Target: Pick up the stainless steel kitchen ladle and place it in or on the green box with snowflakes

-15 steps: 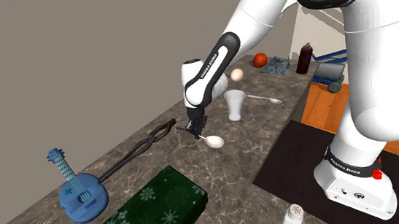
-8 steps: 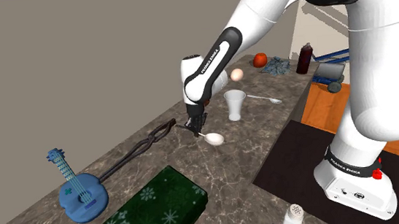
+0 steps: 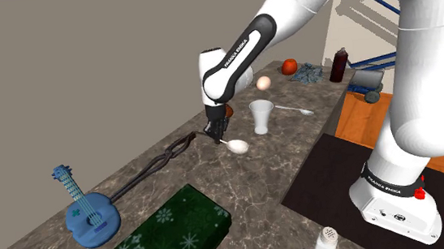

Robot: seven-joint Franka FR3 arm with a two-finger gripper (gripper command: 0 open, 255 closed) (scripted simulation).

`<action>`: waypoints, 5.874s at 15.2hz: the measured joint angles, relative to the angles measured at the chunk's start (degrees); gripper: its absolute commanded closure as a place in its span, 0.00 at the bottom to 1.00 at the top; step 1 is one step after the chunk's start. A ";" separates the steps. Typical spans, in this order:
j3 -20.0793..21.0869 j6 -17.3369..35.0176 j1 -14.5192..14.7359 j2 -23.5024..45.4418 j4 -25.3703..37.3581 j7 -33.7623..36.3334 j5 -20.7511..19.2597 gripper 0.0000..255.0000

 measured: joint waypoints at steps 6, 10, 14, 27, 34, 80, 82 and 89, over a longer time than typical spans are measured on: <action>0.02 -4.10 -0.12 -3.25 0.88 0.30 0.05 1.00; 0.05 -6.92 -0.18 -5.48 1.49 0.54 0.11 1.00; 0.04 -9.90 -0.22 -7.24 2.73 0.85 0.06 1.00; 3.33 -14.88 3.27 -11.53 4.19 8.09 0.18 1.00; 7.89 -13.67 8.18 -10.68 4.88 17.83 -0.41 1.00; 15.37 -6.28 25.27 9.89 18.97 47.92 -12.48 0.00; 15.49 -7.06 25.18 9.46 19.36 47.82 -12.27 0.00; 16.31 -11.92 23.99 5.47 20.46 46.54 -10.37 0.00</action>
